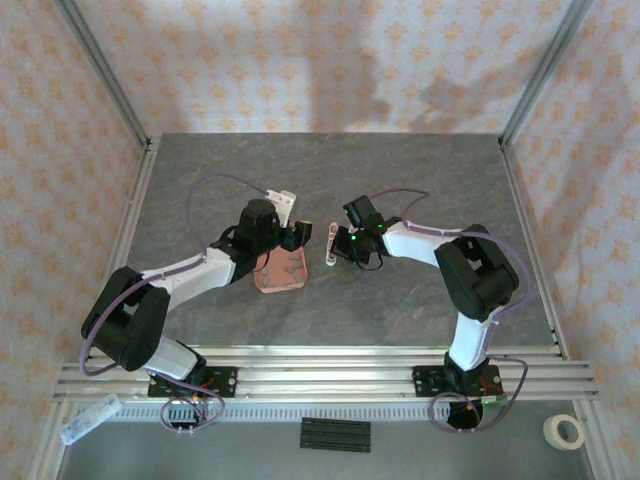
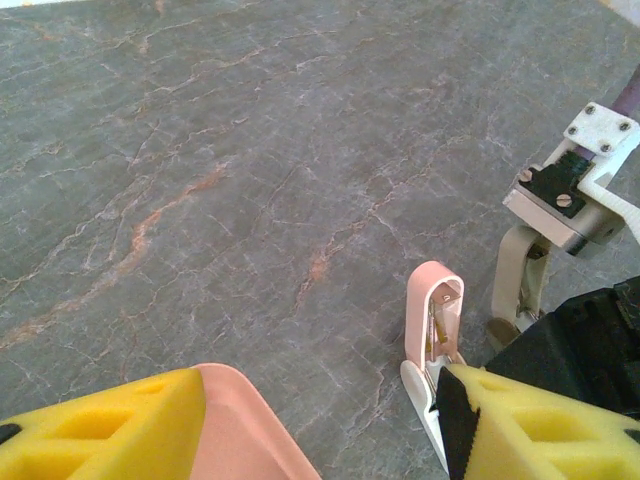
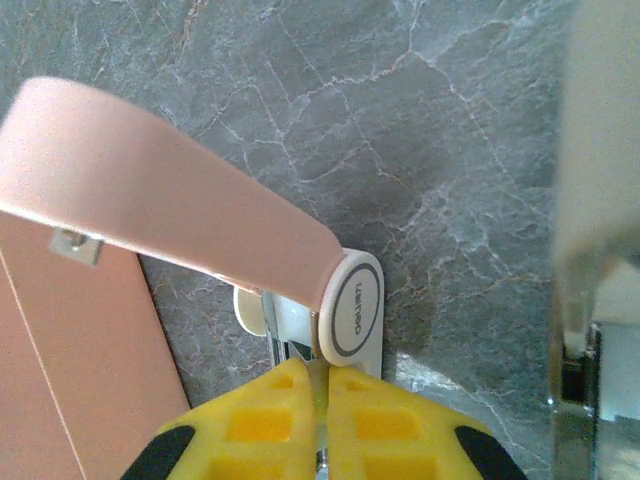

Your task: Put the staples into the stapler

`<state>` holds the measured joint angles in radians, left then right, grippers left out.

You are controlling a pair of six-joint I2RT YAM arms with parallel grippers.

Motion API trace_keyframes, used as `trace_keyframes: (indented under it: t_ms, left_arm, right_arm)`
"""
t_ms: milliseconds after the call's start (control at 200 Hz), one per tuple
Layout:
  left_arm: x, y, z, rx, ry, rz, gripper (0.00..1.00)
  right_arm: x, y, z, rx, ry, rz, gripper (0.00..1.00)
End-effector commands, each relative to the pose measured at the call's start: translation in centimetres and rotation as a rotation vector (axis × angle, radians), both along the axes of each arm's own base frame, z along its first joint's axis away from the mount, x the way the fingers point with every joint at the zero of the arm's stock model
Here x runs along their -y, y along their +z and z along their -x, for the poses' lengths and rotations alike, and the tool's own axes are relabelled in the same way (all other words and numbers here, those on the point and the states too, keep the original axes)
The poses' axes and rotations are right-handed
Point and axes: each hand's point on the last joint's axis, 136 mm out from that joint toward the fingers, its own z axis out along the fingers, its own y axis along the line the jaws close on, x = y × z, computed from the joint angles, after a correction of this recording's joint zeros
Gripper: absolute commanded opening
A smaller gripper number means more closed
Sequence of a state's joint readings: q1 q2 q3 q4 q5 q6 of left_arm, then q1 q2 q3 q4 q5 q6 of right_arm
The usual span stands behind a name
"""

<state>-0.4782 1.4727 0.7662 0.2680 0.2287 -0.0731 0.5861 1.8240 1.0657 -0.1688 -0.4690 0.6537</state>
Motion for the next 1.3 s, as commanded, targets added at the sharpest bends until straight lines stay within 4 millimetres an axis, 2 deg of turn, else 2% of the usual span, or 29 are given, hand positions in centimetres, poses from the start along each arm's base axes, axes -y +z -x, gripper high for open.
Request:
trace_keyframes:
  t_ms: [0, 260, 521, 726, 886, 1121, 1296]
  left_arm:
    - [0.3, 0.4, -0.1, 0.014, -0.018, -0.023, 0.64]
    - [0.4, 0.4, 0.0, 0.013, -0.021, -0.025, 0.64]
    - [0.5, 0.2, 0.0, 0.01, -0.023, -0.021, 0.64]
    - [0.6, 0.2, 0.0, 0.011, -0.026, -0.02, 0.64]
    - [0.6, 0.3, 0.0, 0.011, -0.026, -0.017, 0.64]
    - [0.9, 0.5, 0.1, 0.016, -0.031, -0.012, 0.64]
    - [1.2, 0.7, 0.1, 0.024, -0.038, -0.009, 0.64]
  right_arm:
    - [-0.1, 1.3, -0.5, 0.045, -0.011, -0.029, 0.08]
    - [-0.1, 1.9, -0.5, 0.059, -0.019, -0.058, 0.08]
    - [0.0, 1.5, -0.2, 0.038, -0.021, -0.081, 0.08]
    - [-0.2, 2.4, -0.3, 0.061, -0.019, -0.116, 0.08]
    - [0.0, 2.3, 0.0, 0.056, -0.015, -0.124, 0.08]
    - [0.6, 2.7, 0.2, 0.065, -0.025, -0.141, 0.08]
    - [2.3, 4.0, 0.7, 0.095, -0.036, -0.143, 0.08]
